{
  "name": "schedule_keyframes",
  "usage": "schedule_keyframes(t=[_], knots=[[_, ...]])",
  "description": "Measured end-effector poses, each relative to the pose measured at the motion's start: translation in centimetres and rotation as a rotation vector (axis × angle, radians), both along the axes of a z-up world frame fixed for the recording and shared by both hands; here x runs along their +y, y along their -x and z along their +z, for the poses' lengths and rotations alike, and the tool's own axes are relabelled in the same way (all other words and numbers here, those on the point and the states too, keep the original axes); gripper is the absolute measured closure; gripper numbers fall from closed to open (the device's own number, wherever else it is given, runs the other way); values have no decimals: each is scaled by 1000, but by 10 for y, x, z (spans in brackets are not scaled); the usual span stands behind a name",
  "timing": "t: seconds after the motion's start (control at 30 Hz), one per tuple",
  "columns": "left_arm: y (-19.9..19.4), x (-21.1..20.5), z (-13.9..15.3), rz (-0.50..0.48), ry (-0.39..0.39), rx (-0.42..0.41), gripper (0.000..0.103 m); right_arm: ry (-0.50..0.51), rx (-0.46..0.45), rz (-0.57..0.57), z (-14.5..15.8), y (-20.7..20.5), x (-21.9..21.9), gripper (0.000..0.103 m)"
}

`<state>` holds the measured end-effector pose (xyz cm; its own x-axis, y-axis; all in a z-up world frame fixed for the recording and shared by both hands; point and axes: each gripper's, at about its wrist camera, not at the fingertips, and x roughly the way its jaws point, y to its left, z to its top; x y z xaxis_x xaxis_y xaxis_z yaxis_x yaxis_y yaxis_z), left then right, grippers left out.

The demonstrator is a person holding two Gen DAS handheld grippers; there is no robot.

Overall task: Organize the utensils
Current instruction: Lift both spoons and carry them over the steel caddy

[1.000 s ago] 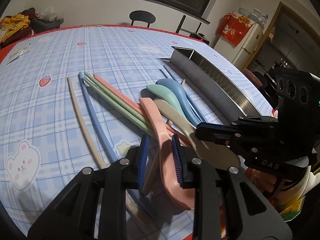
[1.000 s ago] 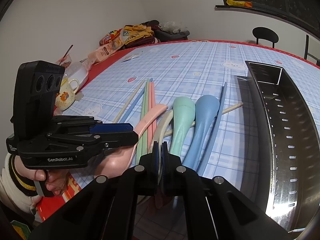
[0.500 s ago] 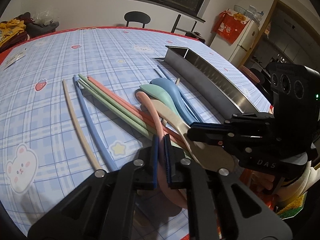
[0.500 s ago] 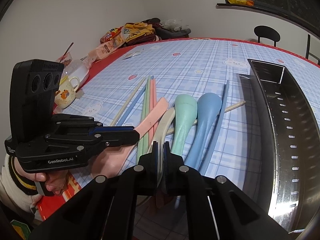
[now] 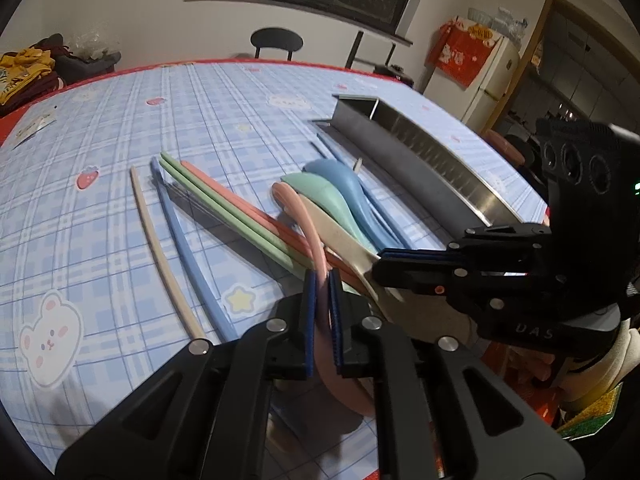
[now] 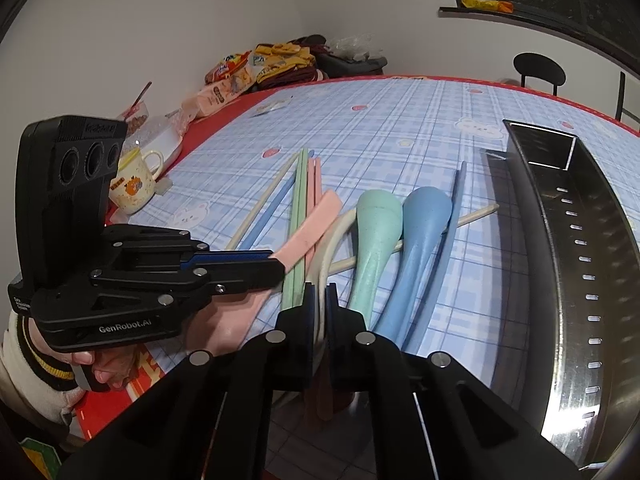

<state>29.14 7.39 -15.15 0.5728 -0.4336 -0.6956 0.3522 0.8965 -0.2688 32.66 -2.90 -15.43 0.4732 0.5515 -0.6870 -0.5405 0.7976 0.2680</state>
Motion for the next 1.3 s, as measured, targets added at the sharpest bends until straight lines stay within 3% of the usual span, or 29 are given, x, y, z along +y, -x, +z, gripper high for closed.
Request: schedule_keyframes(t=[0.37, 0.77, 1.0, 1.3], knots=[[5, 20, 6, 20, 109, -30, 92, -63, -23, -22, 6, 2, -11, 99], [10, 31, 11, 53, 131, -53, 92, -125, -52, -16, 13, 8, -18, 99], [15, 43, 18, 123, 144, -83, 92, -217, 6, -1, 23, -2, -34, 99], [21, 34, 39, 168, 200, -96, 92, -107, -79, -42, 48, -30, -84, 99]])
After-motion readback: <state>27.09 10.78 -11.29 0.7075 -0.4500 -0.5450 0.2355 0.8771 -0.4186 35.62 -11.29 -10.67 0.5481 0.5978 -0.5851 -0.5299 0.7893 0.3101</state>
